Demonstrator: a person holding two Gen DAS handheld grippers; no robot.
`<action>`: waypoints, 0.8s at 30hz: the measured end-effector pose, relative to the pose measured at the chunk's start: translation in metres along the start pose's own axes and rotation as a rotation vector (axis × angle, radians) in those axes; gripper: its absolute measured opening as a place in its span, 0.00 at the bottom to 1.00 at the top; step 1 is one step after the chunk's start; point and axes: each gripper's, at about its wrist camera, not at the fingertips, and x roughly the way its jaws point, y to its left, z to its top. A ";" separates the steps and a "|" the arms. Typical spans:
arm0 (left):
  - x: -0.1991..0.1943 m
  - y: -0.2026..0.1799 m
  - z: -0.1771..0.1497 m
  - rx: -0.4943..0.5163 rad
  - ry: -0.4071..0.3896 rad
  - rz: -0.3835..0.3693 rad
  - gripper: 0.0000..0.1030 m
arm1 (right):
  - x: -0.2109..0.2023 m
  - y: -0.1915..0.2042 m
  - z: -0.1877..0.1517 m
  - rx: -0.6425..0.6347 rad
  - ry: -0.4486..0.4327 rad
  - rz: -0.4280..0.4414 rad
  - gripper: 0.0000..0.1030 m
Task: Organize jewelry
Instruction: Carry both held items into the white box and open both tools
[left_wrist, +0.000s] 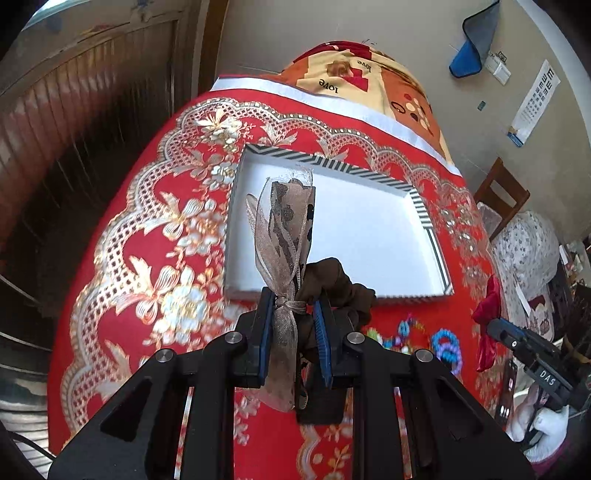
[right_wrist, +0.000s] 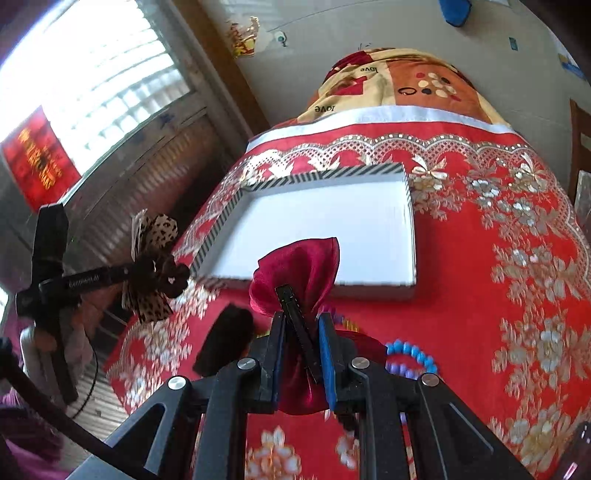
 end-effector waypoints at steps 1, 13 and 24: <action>0.004 -0.001 0.003 -0.001 -0.001 0.004 0.19 | 0.003 0.000 0.006 -0.001 -0.003 -0.003 0.16; 0.064 -0.007 0.049 -0.019 0.028 0.082 0.19 | 0.062 -0.024 0.075 0.051 0.029 -0.021 0.16; 0.115 0.007 0.058 -0.044 0.101 0.175 0.19 | 0.122 -0.061 0.088 0.113 0.133 -0.059 0.16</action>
